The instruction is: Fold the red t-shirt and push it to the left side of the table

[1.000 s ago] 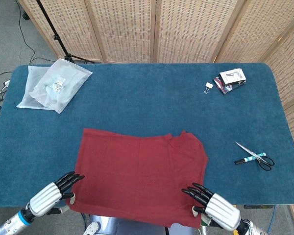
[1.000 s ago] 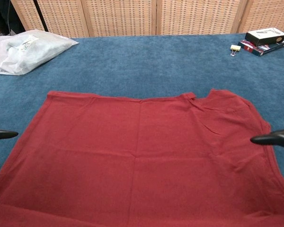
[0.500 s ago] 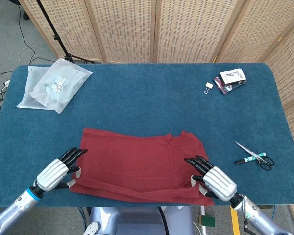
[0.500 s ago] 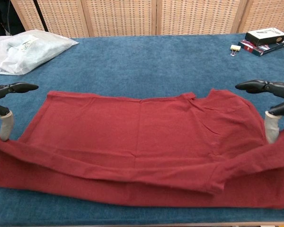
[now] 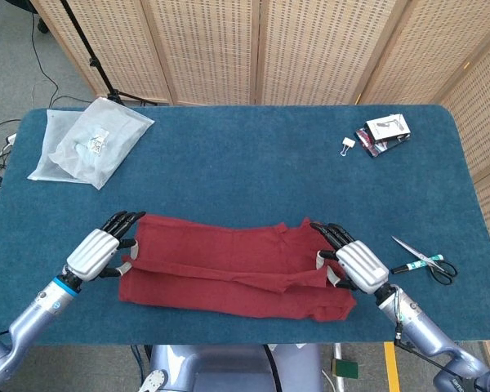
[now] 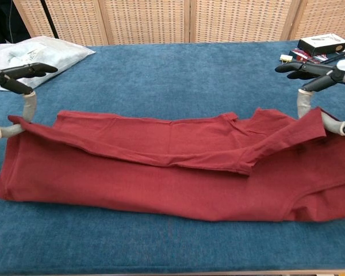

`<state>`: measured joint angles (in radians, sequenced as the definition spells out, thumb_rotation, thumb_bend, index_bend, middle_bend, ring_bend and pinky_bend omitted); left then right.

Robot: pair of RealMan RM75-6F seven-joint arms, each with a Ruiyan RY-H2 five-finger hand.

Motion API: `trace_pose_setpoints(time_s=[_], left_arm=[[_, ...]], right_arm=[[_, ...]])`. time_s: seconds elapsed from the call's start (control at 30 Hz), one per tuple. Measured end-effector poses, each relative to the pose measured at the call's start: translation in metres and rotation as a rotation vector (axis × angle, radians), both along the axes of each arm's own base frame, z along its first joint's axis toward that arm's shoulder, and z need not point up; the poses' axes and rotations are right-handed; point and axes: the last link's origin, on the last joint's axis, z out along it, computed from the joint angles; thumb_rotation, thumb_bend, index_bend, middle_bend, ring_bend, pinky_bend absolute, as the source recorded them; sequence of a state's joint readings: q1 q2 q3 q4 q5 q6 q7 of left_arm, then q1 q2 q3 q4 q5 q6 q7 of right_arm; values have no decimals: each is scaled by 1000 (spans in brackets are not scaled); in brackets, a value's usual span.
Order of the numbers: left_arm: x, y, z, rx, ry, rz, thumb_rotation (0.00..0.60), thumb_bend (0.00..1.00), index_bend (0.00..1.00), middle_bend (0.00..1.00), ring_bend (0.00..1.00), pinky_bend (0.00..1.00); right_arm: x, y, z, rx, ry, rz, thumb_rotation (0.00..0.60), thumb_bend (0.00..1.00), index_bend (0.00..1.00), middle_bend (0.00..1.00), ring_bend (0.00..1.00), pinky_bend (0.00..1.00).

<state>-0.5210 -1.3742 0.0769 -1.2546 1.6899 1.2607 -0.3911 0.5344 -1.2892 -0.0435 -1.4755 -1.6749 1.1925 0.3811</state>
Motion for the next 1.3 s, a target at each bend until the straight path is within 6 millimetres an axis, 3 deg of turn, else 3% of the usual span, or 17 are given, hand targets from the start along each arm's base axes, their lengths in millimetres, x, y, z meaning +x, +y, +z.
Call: trace_pose_setpoints(time_s=[0.57, 1.3], left_arm=[[5, 44, -3, 18, -18, 77, 600, 436, 703, 0, 0, 0], [-8, 80, -25, 29, 37, 187, 600, 433, 703, 0, 0, 0]], right_arm=[[10, -52, -10, -14, -19, -117, 600, 569, 630, 0, 0, 0], [3, -87, -18, -31, -11, -204, 600, 588, 629, 0, 0, 0]])
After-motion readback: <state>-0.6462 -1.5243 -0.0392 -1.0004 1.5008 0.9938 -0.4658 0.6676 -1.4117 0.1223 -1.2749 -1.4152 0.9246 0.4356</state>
